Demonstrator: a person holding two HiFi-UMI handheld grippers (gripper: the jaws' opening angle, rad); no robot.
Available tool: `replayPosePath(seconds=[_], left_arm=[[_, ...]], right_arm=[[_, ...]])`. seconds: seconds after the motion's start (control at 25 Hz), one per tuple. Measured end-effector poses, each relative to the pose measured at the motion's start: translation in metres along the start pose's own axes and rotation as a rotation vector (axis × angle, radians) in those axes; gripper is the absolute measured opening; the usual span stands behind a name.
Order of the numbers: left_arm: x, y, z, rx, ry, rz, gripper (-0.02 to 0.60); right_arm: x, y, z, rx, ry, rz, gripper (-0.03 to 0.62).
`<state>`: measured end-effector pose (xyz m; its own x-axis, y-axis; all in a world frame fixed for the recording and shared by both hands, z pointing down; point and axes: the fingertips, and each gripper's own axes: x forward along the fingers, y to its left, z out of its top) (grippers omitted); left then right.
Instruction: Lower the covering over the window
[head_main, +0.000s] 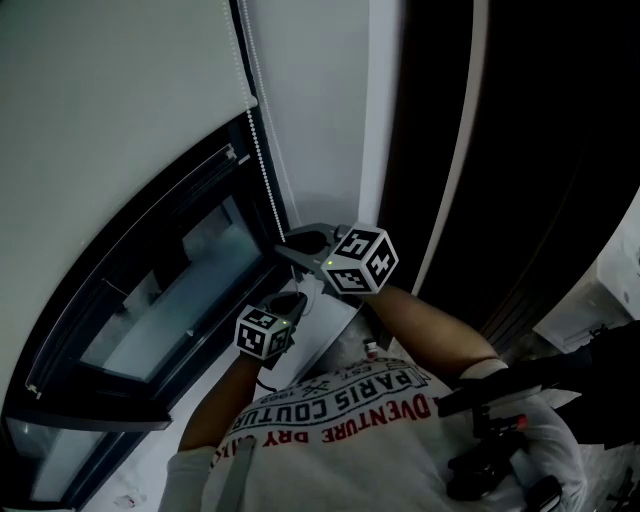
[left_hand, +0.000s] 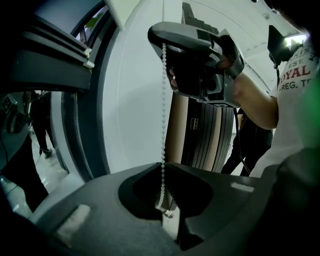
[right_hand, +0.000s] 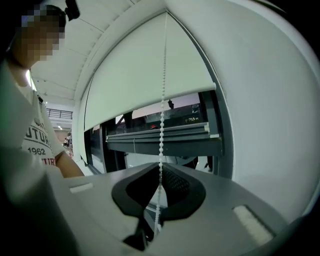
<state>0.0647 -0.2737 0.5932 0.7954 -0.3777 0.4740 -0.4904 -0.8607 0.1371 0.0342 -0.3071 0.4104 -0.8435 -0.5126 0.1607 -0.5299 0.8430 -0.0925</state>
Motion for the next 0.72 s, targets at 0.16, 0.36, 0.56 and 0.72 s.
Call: replayPosePath(seconds=[0.16, 0.36, 0.56, 0.72], left_arm=[[0.003, 0.003, -0.03, -0.047, 0.057, -0.002, 0.021], [0.001, 0.001, -0.039, -0.107, 0.052, -0.022, 0.021], [0.001, -0.003, -0.036, -0.031, 0.039, -0.02, 0.023], [-0.012, 0.004, -0.019, -0.035, -0.067, 0.013, 0.089]], right_arm=[[0.008, 0.003, -0.029, 0.03, 0.047, 0.011, 0.015], [0.011, 0.007, -0.037, 0.055, 0.033, 0.02, 0.014], [0.011, 0.007, -0.036, 0.05, 0.03, 0.017, 0.014], [0.009, 0.004, -0.037, 0.053, 0.034, 0.01, 0.014]])
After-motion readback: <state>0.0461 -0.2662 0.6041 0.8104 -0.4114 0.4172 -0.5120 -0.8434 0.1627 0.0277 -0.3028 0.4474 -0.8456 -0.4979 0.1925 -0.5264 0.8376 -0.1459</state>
